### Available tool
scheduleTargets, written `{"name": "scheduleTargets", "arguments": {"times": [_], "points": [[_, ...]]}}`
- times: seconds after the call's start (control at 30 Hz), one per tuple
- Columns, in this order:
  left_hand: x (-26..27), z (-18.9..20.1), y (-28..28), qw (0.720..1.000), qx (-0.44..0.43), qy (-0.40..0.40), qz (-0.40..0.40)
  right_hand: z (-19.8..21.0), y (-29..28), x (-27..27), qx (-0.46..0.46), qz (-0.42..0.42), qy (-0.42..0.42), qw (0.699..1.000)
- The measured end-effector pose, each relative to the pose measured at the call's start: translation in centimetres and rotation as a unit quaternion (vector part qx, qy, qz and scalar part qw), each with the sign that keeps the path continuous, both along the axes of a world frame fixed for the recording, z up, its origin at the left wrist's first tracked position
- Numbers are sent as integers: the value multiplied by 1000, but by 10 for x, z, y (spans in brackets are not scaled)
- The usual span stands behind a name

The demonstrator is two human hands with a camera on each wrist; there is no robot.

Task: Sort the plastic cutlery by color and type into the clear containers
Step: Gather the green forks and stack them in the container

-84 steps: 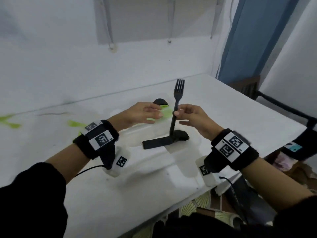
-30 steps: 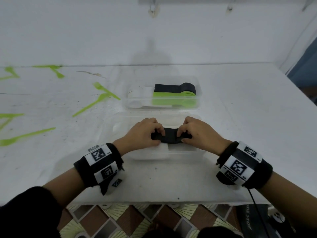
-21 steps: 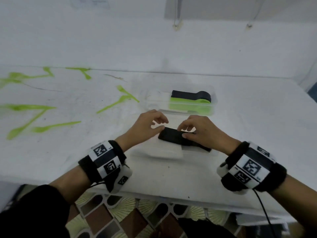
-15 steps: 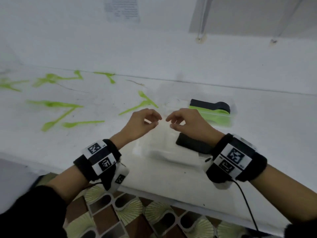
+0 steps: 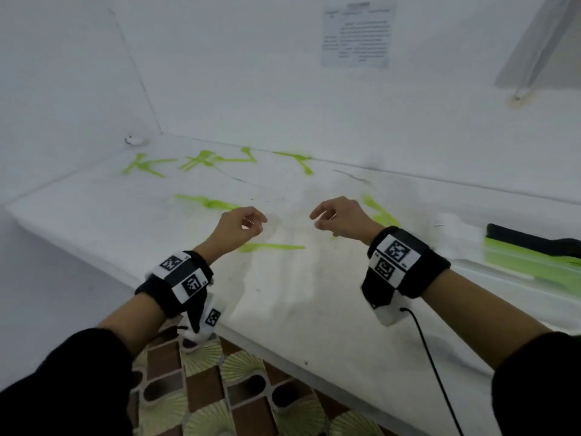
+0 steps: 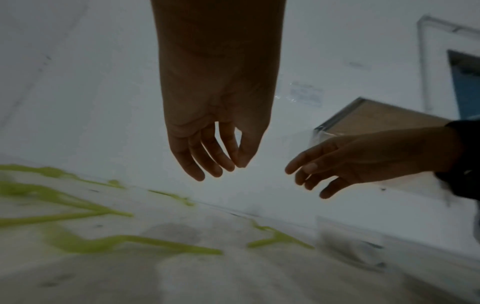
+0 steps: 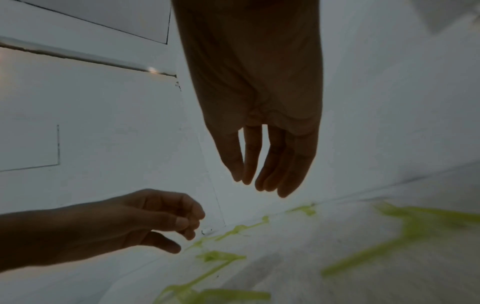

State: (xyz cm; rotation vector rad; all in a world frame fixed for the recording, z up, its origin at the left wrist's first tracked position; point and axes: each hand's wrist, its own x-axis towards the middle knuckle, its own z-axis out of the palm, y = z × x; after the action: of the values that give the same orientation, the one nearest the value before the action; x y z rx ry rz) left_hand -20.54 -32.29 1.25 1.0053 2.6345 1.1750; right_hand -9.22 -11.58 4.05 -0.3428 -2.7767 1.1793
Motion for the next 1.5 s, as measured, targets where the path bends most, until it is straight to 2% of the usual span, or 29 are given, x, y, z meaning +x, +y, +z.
{"name": "scheduleTargets", "arguments": {"times": [0.13,0.23,0.47,0.57,0.63,0.7,0.77,0.93,1.0,1.13,1.27,1.33,1.4,1.5], "points": [[-58,-10,-42,998,-69,8,14,-15,-31,-52,-10,53,-60,997],[-88,-22,-67,991,-134,-11,4,-32,-58,-87,32,95,-95,990],[-119,-46,-87,977,-205,-59,-8,-61,-89,-132,129,132,-178,967],[-124,-55,-87,976,-212,-58,-5,-68,-85,-141,99,126,-185,970],[-128,-58,-85,978,-198,-61,-2,-70,-79,-144,66,110,-175,976],[-131,-59,-84,981,-181,-75,5,-68,-73,-147,-6,83,-158,984],[-134,-59,-85,983,-155,-96,18,-62,-68,-151,-66,55,-113,990],[-142,-50,-92,989,-74,-115,49,-42,-64,-181,-100,21,16,995],[-143,-41,-96,991,-19,-116,62,-40,-64,-197,-93,14,22,995],[-149,-22,-105,988,73,-68,116,-43,-68,-230,-37,5,-25,999],[-176,-10,-112,977,126,-17,173,-50,-76,-266,9,21,-24,999],[-197,-7,-113,969,152,-24,192,-54,-82,-282,21,26,-18,999],[-218,-4,-113,972,146,-58,177,-58,-90,-295,21,35,-26,999],[-247,-2,-115,985,114,-104,80,-67,-102,-310,56,58,-72,994]]}}
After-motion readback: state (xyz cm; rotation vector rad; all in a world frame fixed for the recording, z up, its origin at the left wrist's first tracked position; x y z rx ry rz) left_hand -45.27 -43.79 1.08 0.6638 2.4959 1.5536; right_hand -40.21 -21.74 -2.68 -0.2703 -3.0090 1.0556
